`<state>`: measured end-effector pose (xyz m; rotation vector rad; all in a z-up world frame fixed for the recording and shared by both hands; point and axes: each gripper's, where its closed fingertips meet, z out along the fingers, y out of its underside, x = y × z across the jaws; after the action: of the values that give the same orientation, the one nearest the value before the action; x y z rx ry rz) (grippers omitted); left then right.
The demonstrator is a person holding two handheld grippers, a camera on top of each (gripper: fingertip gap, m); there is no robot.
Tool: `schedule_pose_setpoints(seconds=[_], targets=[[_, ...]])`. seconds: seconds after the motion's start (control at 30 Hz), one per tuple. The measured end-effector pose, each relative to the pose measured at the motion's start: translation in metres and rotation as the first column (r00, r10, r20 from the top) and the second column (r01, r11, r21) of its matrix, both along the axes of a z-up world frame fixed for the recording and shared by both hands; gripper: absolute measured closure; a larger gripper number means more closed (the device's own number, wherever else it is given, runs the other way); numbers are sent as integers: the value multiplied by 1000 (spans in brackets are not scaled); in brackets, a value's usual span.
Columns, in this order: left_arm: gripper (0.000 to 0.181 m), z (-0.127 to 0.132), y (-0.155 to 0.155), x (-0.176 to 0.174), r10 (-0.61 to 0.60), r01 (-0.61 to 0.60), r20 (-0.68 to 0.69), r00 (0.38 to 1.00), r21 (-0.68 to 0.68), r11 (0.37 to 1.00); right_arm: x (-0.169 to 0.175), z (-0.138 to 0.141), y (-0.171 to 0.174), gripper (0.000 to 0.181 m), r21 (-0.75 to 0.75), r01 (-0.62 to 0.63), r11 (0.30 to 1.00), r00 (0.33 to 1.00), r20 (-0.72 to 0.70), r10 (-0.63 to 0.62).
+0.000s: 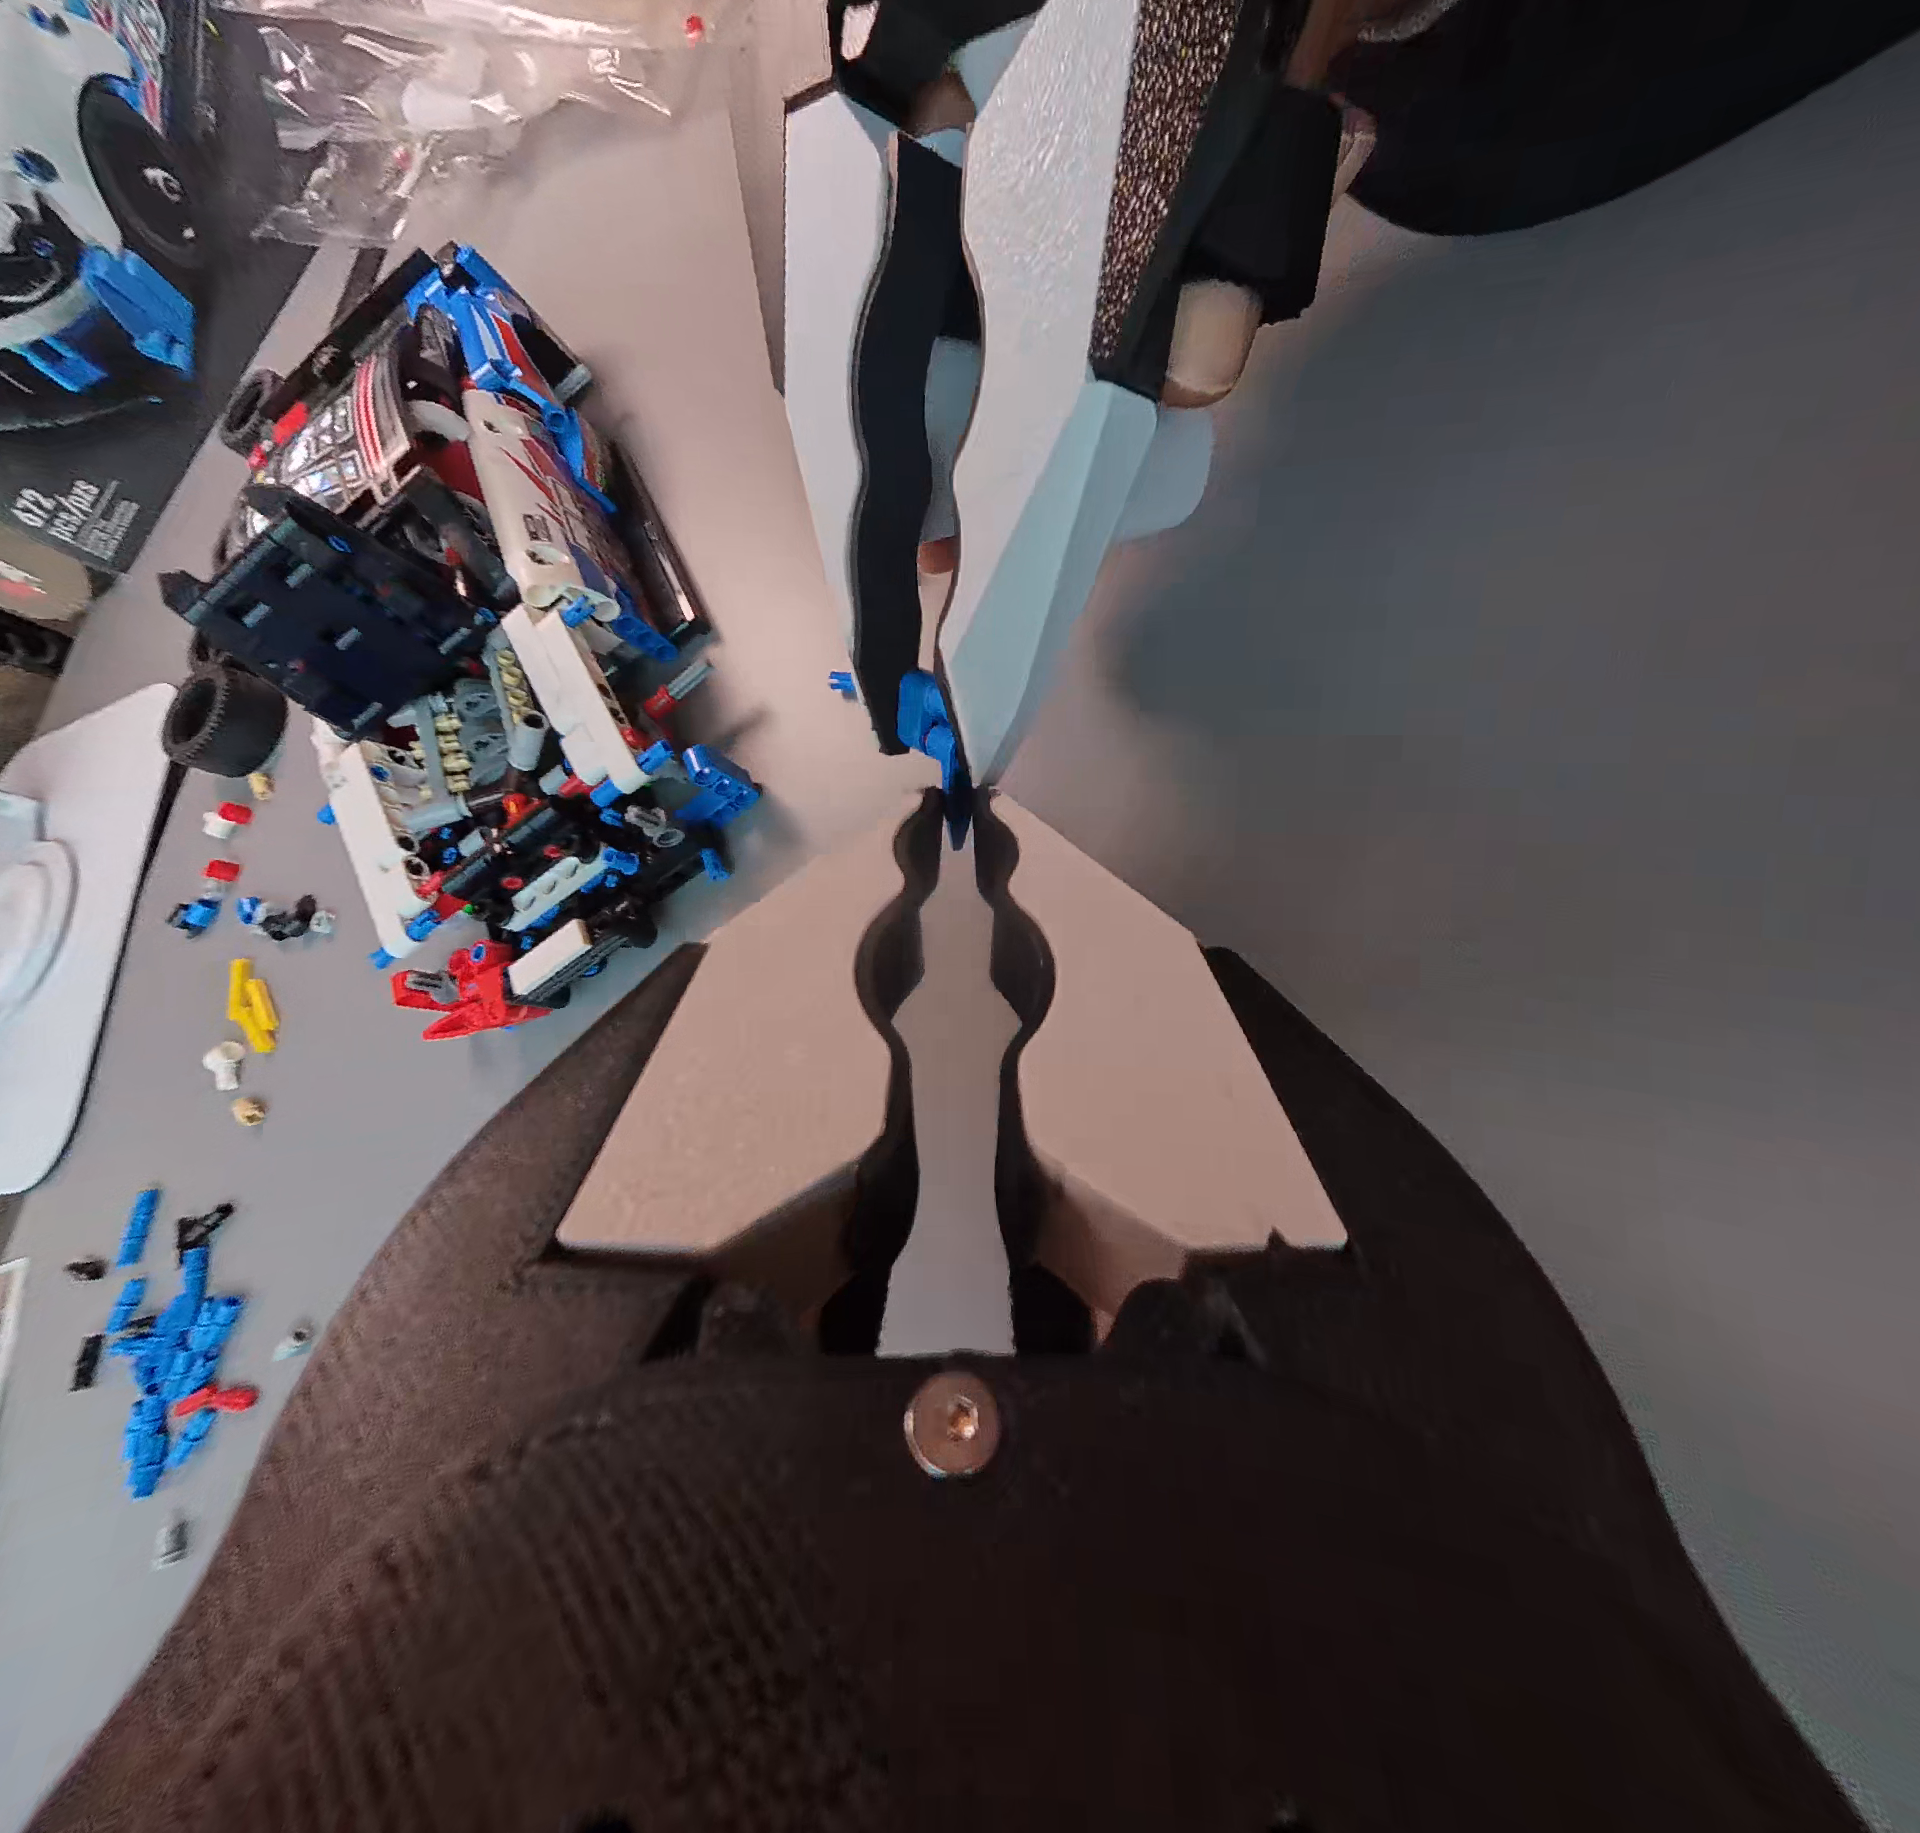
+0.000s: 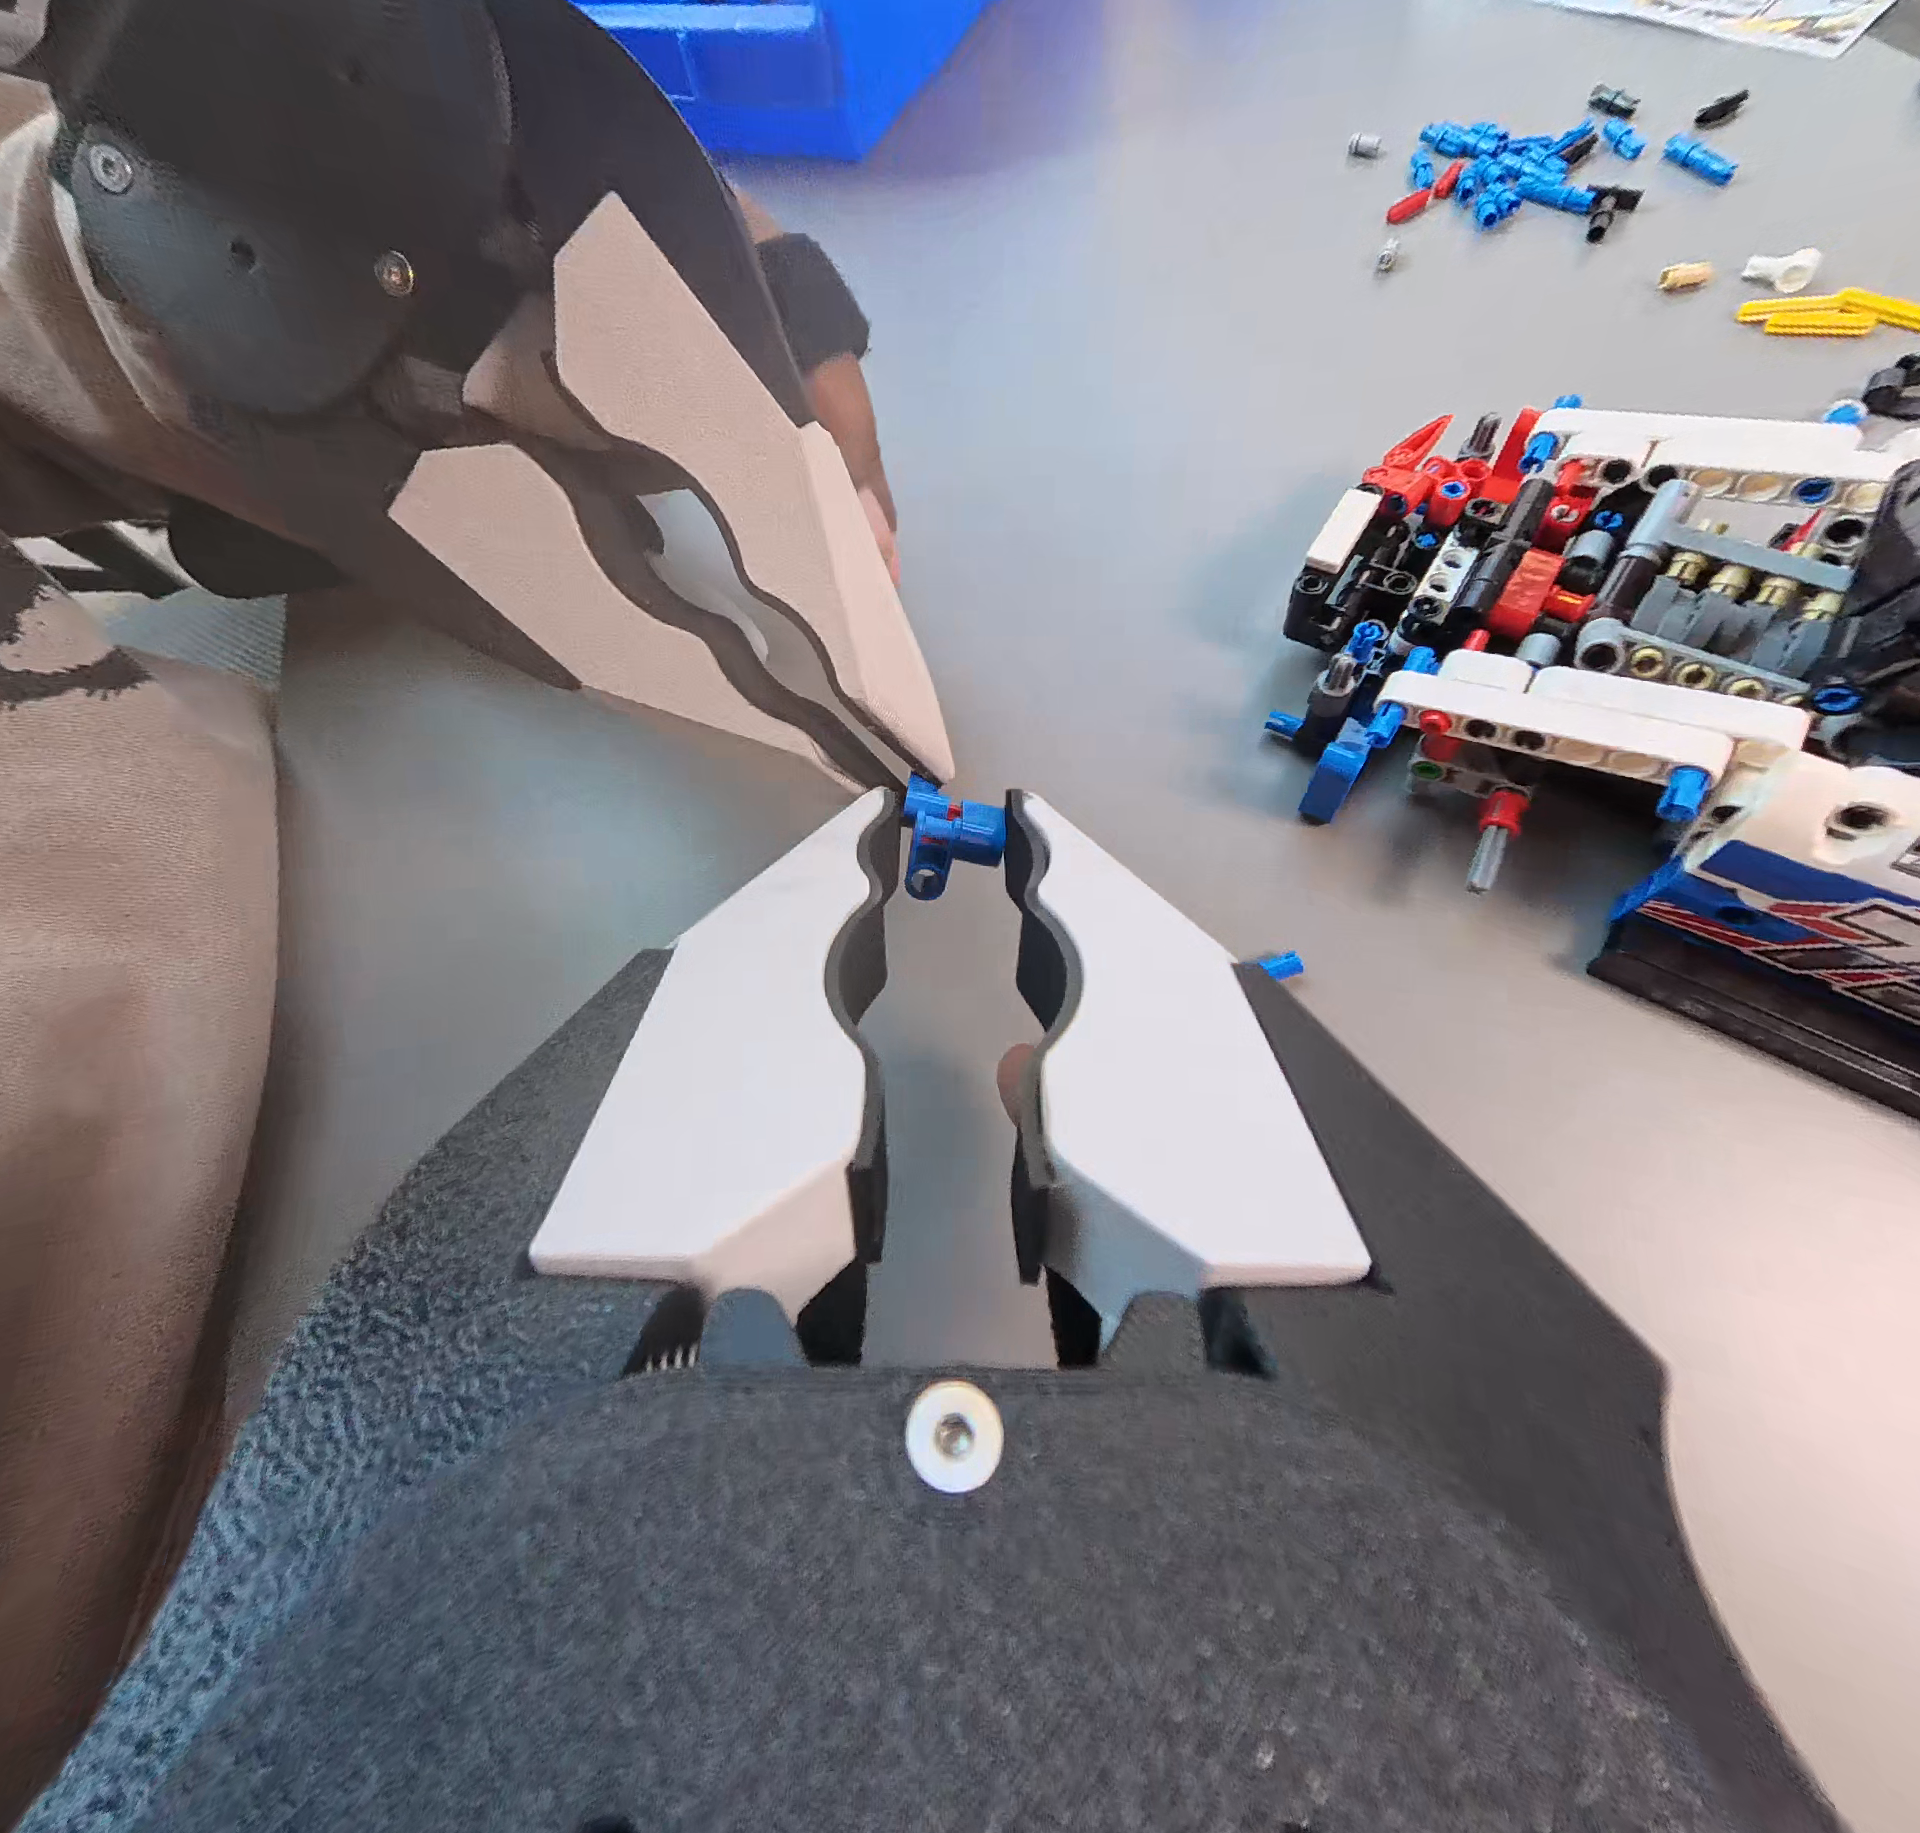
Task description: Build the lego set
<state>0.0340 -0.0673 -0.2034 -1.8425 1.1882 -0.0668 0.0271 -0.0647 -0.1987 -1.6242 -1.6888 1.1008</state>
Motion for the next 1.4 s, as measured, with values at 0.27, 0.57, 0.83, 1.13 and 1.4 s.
schedule_pose_setpoints(seconds=[0.27, 0.57, 0.83, 1.13, 1.4], targets=[[169, 21, -2, 4, -19, 46, 335, 942, -72, 996, 0, 27, -2, 165, 220, -75, 973, 964, -233, 127], [179, 42, -15, 11, -94, 199, 548, 831, -135, 971, 6, 49, -17, 167, 308, -117, 944, 906, -357, 229], [179, 34, -14, 13, -61, 206, 571, 818, -193, 959, 7, 42, -16, 167, 352, -117, 928, 905, -346, 246], [180, 36, -19, 16, -4, 252, 654, 757, -286, 925, 10, 44, -21, 168, 407, -89, 909, 913, -332, 238], [180, 34, -17, 20, 66, 262, 709, 702, -344, 902, 13, 41, -19, 167, 391, -101, 915, 920, -314, 236]])
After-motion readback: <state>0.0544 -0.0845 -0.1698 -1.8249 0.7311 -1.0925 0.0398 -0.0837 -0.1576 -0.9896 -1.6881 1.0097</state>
